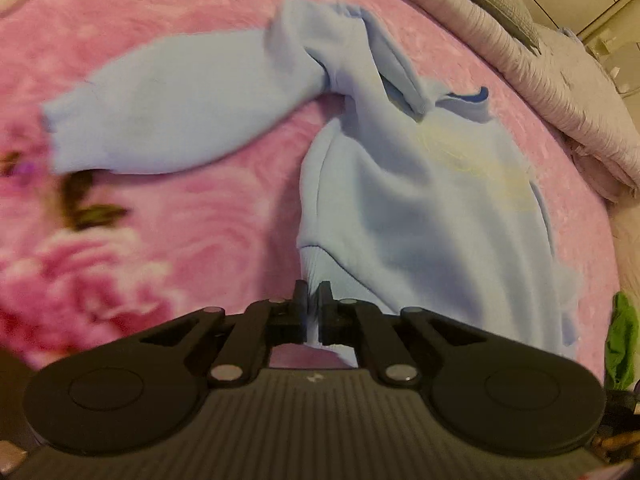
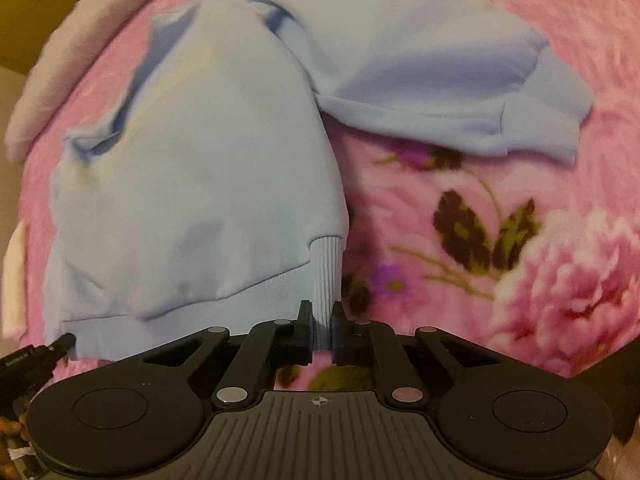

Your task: Fold clothes

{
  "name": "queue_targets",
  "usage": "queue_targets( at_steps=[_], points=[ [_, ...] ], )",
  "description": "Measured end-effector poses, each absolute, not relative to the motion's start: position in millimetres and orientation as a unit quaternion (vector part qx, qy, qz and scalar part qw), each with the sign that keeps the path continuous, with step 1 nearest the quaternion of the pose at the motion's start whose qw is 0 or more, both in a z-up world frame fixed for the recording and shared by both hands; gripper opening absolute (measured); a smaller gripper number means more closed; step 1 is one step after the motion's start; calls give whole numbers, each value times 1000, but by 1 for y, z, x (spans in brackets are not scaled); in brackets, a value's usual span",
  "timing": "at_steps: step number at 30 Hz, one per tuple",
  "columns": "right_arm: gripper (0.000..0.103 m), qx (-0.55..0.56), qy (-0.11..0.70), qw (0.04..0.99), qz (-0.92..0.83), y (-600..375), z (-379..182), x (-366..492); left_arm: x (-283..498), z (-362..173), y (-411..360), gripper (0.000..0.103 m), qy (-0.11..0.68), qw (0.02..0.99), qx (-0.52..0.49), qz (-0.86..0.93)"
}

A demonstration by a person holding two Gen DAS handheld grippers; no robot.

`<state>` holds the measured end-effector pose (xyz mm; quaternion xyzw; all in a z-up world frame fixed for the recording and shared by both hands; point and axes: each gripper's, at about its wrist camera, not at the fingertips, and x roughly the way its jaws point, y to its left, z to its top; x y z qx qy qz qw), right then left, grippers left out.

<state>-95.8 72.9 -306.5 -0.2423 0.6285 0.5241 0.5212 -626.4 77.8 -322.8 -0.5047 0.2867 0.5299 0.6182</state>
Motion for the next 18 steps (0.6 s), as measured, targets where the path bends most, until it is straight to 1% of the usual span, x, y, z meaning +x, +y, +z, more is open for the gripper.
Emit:
queue_targets(
  at_steps=[4, 7, 8, 10, 15, 18],
  points=[
    [7, -261, 636, 503, 524, 68, -306, -95, -628, -336, 56, 3, 342, 566, -521, 541],
    [8, -328, 649, 482, 490, 76, -319, -101, -620, -337, 55, 6, 369, 522, -527, 560],
    [12, -349, 645, 477, 485, 79, -319, -102, -618, -334, 54, 6, 374, 515, -522, 568],
    [15, -369, 622, 483, 494, 82, -307, -101, -618, -318, 52, 9, 363, 515, -512, 584],
    [15, -336, 610, 487, 526, 94, -269, -88, -612, -271, 55, 13, 294, 546, -509, 597],
    [15, -324, 594, 489, 551, 107, -249, -94, -603, -249, 61, 17, 278, 565, -489, 604]
  ],
)
